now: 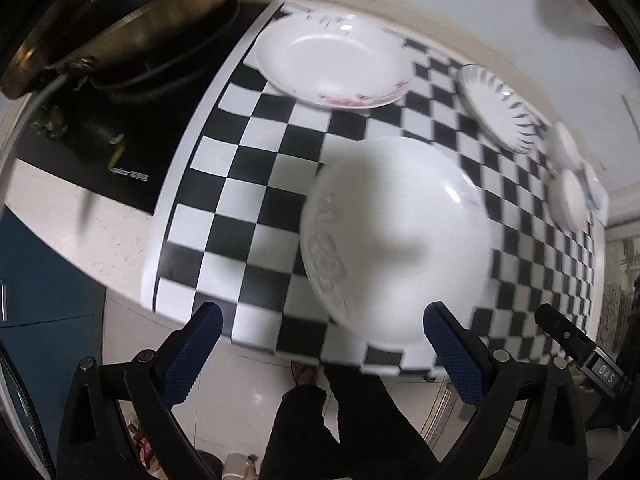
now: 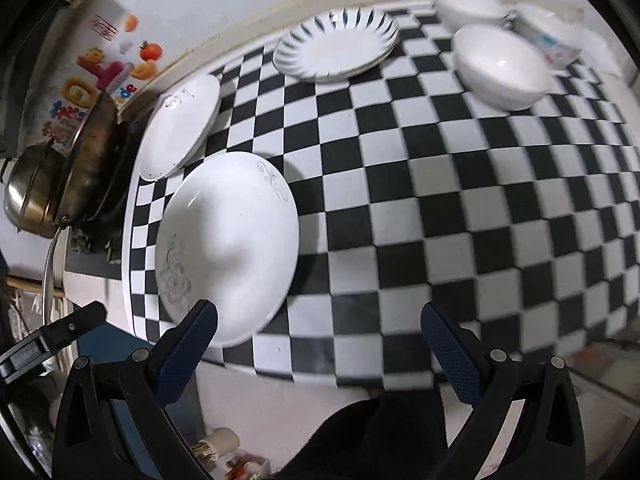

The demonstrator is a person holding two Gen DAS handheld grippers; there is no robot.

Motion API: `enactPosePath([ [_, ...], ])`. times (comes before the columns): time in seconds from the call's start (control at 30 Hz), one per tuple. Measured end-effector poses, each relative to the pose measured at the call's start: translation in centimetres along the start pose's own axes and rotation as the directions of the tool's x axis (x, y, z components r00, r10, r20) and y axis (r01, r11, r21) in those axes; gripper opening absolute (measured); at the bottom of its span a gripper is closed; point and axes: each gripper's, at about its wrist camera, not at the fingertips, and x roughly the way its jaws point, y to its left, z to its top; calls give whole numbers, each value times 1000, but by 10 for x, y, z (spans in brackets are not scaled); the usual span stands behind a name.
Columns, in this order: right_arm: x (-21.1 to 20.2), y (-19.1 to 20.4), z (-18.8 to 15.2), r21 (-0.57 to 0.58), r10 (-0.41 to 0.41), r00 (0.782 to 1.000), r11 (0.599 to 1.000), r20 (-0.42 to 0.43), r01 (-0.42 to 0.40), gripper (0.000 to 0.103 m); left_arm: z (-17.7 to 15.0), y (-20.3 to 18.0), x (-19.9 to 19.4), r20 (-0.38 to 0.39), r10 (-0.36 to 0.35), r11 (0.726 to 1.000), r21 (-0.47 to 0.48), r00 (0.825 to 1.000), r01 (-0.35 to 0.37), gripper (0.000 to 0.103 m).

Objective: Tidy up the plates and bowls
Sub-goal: 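Reach both tools to the large grey-floral white plate and grasp its rim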

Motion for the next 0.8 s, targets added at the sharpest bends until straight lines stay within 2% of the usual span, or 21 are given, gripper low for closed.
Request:
enactPosePath([
  [0.2, 49, -1, 42, 9, 37, 995, 999, -96, -36, 100, 36, 7, 49, -84, -8, 1000, -6, 996, 8, 102],
  [0.27, 64, -1, 53, 9, 52, 989, 999, -137, -51, 92, 45, 10, 60, -100, -13, 1000, -13, 995, 12, 96],
  [0.33, 80, 2, 61, 1, 89, 979, 996, -182, -90, 80, 53, 13, 69, -119, -12, 1000, -19, 993, 10, 79],
  [0.43, 98, 8, 69, -16, 106, 968, 994, -228, -112, 75, 58, 14, 81, -153, -22, 999, -30, 988, 18, 60],
  [0.57, 117, 18, 75, -35, 122, 950, 990, -287, -138, 63, 61, 11, 88, -171, -32, 999, -19, 985, 29, 47],
  [0.63, 123, 21, 77, -39, 127, 944, 989, -306, -145, 44, 63, 6, 92, -180, -44, 999, -15, 983, 42, 36],
  [0.67, 126, 22, 78, -39, 133, 940, 988, -315, -152, 37, 63, 5, 92, -179, -40, 999, -13, 983, 38, 36],
  [0.7, 129, 24, 79, -41, 132, 938, 987, -320, -153, 23, 64, 4, 91, -174, -32, 999, -11, 984, 31, 36],
  [0.73, 130, 25, 80, -50, 120, 941, 989, -317, -143, 19, 63, 3, 90, -167, -26, 1000, -5, 986, 25, 36],
  [0.8, 128, 26, 78, -71, 107, 946, 988, -305, -135, 18, 62, 0, 89, -162, -22, 1000, -4, 987, 22, 36],
])
